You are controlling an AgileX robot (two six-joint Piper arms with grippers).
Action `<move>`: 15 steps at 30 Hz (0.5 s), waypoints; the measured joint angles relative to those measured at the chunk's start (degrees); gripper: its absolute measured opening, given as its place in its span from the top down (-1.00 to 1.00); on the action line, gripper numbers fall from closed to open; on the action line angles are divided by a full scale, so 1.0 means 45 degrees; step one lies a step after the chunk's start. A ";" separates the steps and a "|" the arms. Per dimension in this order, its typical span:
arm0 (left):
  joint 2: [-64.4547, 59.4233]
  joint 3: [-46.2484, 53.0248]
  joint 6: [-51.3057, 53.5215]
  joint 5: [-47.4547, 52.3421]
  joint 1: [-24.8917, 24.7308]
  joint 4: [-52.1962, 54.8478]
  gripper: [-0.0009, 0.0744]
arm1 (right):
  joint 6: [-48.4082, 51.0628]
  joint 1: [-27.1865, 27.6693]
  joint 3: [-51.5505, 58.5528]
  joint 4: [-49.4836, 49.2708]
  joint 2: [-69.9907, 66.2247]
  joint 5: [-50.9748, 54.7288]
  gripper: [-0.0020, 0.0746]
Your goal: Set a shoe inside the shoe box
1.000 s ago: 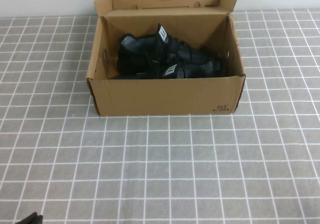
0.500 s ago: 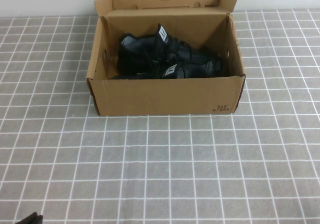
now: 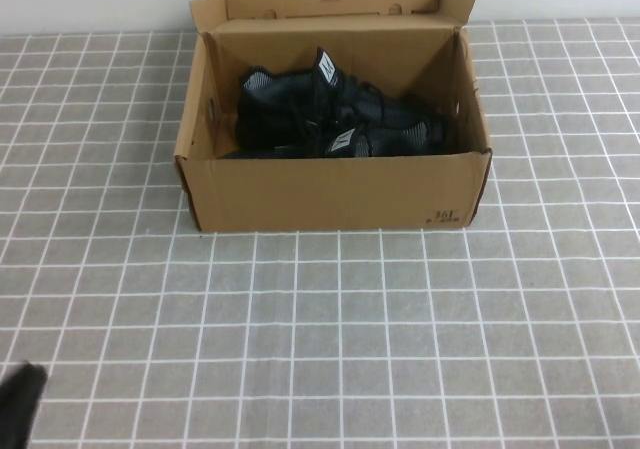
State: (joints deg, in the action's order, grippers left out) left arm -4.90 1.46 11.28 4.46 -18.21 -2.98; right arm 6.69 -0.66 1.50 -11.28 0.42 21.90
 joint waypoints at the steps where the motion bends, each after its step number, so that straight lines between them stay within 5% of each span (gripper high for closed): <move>1: 0.0000 0.0000 -0.0168 -0.0495 0.0336 -0.0167 0.98 | 0.0000 0.0000 0.0000 0.0000 0.0000 0.0000 0.99; 7: 0.0208 0.0000 -0.1077 -0.2158 0.2658 -0.0608 0.98 | 0.0000 0.0000 0.0000 -0.0014 0.0000 0.0000 0.99; 15: 0.1197 0.0000 -0.1400 0.0509 0.3839 -0.0633 0.98 | 0.0000 0.0000 0.0000 -0.0044 0.0018 0.0046 0.99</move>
State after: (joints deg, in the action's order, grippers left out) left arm 0.49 1.46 4.98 6.75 -0.93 -5.82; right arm 6.69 -0.66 1.50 -11.48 0.50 22.11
